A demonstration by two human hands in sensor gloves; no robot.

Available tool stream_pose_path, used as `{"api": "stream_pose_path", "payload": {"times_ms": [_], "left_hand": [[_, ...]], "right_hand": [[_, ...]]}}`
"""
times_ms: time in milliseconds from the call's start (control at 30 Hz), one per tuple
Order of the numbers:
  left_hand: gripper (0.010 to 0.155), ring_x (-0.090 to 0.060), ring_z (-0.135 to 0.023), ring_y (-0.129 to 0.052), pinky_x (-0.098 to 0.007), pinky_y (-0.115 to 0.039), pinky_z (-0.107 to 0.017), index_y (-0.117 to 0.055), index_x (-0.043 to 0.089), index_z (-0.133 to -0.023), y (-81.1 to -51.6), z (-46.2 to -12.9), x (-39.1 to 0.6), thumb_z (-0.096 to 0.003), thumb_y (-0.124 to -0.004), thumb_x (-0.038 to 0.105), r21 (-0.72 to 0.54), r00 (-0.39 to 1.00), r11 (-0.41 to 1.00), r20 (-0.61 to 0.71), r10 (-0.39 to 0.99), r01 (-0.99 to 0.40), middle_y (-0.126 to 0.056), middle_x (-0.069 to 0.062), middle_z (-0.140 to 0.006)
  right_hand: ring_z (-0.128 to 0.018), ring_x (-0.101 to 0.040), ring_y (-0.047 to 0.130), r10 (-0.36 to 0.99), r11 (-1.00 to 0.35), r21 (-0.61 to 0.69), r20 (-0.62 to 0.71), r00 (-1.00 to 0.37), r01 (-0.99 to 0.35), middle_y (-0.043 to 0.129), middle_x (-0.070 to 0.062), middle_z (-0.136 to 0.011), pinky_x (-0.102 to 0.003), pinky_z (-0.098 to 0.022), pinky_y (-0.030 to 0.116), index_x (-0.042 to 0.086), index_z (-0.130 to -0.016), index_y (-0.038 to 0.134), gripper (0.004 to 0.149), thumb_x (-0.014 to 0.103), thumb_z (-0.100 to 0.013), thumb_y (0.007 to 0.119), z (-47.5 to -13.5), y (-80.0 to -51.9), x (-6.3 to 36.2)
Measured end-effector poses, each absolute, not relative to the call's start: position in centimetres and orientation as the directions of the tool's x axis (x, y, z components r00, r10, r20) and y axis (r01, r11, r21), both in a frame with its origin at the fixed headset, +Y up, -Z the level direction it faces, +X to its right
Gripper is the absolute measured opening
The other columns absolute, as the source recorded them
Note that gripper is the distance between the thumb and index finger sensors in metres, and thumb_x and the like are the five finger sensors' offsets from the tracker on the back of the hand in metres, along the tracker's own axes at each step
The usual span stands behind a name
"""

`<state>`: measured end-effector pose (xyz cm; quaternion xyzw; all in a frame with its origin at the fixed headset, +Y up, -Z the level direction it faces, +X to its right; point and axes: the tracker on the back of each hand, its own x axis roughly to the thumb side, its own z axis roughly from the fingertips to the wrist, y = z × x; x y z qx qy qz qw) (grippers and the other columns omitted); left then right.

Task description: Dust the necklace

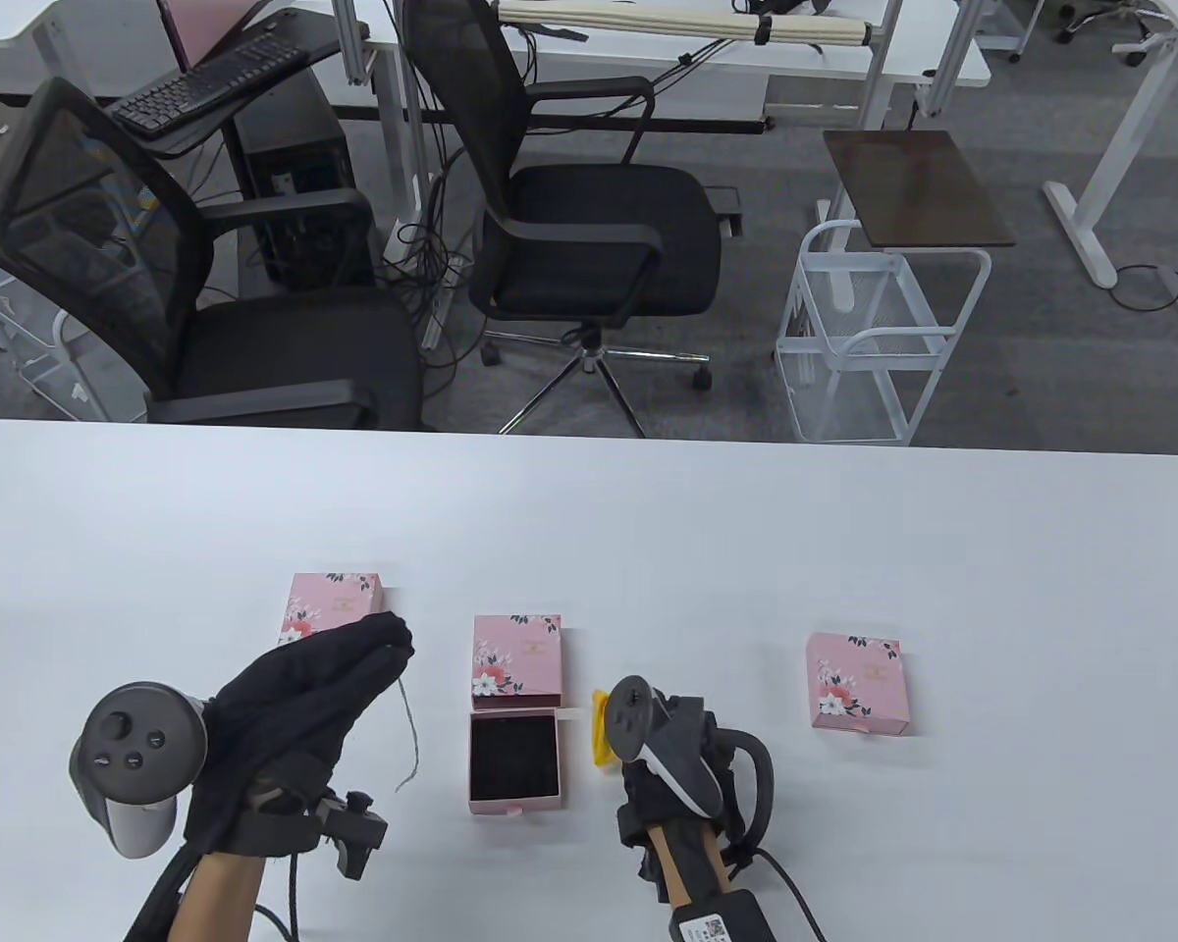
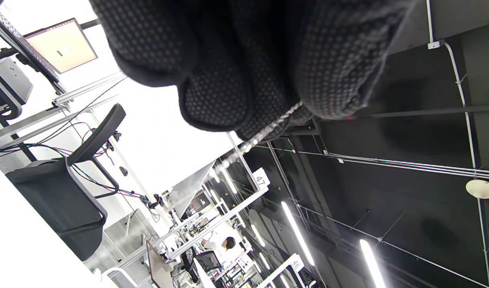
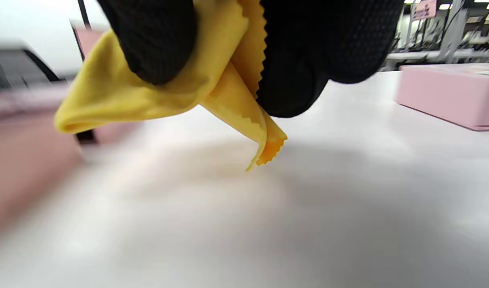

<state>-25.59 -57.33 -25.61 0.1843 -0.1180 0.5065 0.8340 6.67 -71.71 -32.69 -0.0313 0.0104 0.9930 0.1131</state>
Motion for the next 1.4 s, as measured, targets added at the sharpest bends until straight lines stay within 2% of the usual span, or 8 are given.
{"api": "stream_pose_path", "payload": {"times_ms": [133, 267, 433, 567, 667, 767, 1067, 1400], "left_hand": [[0.036, -0.018, -0.067, -0.102, -0.041, -0.087, -0.048, -0.095, 0.029, -0.083, -57.4, -25.7, -25.6, -0.0505, -0.095, 0.044, 0.186, 0.452, 0.412, 0.378, 0.808, -0.892, -0.107, 0.001, -0.076], [0.036, -0.019, -0.069, -0.101, -0.042, -0.087, -0.05, -0.095, 0.03, -0.084, -57.5, -25.8, -25.6, -0.051, -0.094, 0.045, 0.182, 0.445, 0.406, 0.369, 0.816, -0.896, -0.107, 0.0, -0.078], [0.036, -0.019, -0.069, -0.101, -0.042, -0.087, -0.05, -0.094, 0.03, -0.084, -57.8, -26.1, -25.3, -0.0512, -0.094, 0.044, 0.174, 0.451, 0.416, 0.353, 0.82, -0.893, -0.106, 0.001, -0.079], [0.036, -0.019, -0.067, -0.102, -0.042, -0.087, -0.048, -0.095, 0.029, -0.084, -58.1, -26.2, -25.0, -0.0515, -0.093, 0.044, 0.173, 0.456, 0.422, 0.347, 0.82, -0.89, -0.107, 0.001, -0.077], [0.036, -0.018, -0.064, -0.103, -0.041, -0.088, -0.047, -0.095, 0.028, -0.083, -58.2, -26.4, -24.8, -0.0513, -0.094, 0.044, 0.163, 0.46, 0.431, 0.347, 0.817, -0.888, -0.108, 0.0, -0.074], [0.036, -0.017, -0.063, -0.104, -0.04, -0.089, -0.046, -0.096, 0.028, -0.082, -58.2, -26.3, -24.8, -0.0512, -0.094, 0.045, 0.185, 0.483, 0.446, 0.342, 0.806, -0.875, -0.109, 0.0, -0.073], [0.035, -0.016, -0.06, -0.106, -0.04, -0.09, -0.044, -0.096, 0.025, -0.081, -58.5, -26.1, -24.3, -0.0521, -0.093, 0.044, 0.224, 0.49, 0.437, 0.328, 0.808, -0.871, -0.108, -0.002, -0.07], [0.038, -0.023, -0.074, -0.1, -0.046, -0.086, -0.052, -0.093, 0.025, -0.086, -58.7, -25.9, -22.9, -0.053, -0.093, 0.043, 0.11, 0.443, 0.432, 0.325, 0.835, -0.895, -0.101, -0.006, -0.084]], "right_hand": [[-0.075, -0.045, 0.087, 0.563, -0.817, -0.076, 0.11, -0.819, -0.572, 0.081, -0.022, -0.096, -0.052, -0.056, 0.075, 0.012, -0.105, 0.069, 0.048, 0.033, -0.062, 0.076, -31.6, -67.0, 6.0], [-0.079, -0.047, 0.083, 0.766, -0.597, 0.009, 0.305, -0.567, -0.802, 0.077, -0.023, -0.1, -0.054, -0.059, 0.073, 0.013, -0.107, 0.065, 0.047, 0.029, -0.063, 0.073, -30.3, -63.6, 4.1], [-0.082, -0.047, 0.081, 0.841, -0.418, 0.111, 0.423, -0.338, -0.901, 0.075, -0.023, -0.102, -0.055, -0.061, 0.071, 0.013, -0.108, 0.064, 0.048, 0.028, -0.063, 0.072, -29.2, -61.6, 1.4], [-0.084, -0.048, 0.08, 0.845, -0.374, 0.161, 0.464, -0.264, -0.913, 0.074, -0.023, -0.104, -0.057, -0.062, 0.069, 0.014, -0.108, 0.064, 0.048, 0.028, -0.063, 0.073, -29.1, -61.4, 0.0], [-0.086, -0.049, 0.078, 0.832, -0.402, 0.21, 0.489, -0.261, -0.891, 0.073, -0.022, -0.105, -0.059, -0.064, 0.067, 0.015, -0.109, 0.064, 0.049, 0.028, -0.063, 0.073, -28.9, -61.5, -0.7], [-0.084, -0.049, 0.08, 0.817, -0.418, 0.164, 0.498, -0.29, -0.894, 0.075, -0.022, -0.104, -0.059, -0.063, 0.069, 0.012, -0.108, 0.064, 0.051, 0.029, -0.062, 0.075, -28.5, -61.4, -0.9], [-0.075, -0.048, 0.089, 0.653, -0.542, -0.187, 0.52, -0.551, -0.819, 0.083, -0.028, -0.094, -0.056, -0.059, 0.075, 0.001, -0.103, 0.069, 0.057, 0.032, -0.058, 0.084, -25.9, -60.6, -3.2], [-0.064, -0.044, 0.096, 0.655, -0.505, -0.335, 0.452, -0.606, -0.796, 0.091, -0.026, -0.084, -0.052, -0.052, 0.08, 0.001, -0.096, 0.077, 0.052, 0.033, -0.056, 0.088, -25.4, -60.5, -2.9]]}}
